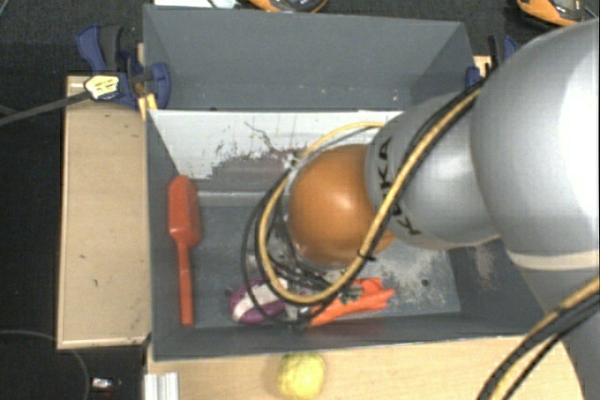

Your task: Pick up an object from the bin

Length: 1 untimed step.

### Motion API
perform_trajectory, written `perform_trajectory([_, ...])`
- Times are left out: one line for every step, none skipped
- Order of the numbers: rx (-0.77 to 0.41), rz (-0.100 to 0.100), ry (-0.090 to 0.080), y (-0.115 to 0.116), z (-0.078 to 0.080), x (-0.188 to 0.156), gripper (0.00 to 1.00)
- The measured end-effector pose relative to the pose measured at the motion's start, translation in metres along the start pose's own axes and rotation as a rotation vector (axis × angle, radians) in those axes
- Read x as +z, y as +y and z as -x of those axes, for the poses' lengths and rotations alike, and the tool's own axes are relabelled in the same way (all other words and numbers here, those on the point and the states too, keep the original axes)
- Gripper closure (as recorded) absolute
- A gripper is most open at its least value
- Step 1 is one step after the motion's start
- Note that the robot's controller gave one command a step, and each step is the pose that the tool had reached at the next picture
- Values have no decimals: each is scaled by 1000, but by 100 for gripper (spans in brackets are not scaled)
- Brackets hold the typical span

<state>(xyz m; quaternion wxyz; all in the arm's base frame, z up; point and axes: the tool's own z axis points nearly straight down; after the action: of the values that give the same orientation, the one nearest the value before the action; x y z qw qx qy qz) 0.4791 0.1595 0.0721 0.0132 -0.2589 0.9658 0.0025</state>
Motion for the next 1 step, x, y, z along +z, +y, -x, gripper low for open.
perform_trajectory([150,2,14,-4,-2,2,100])
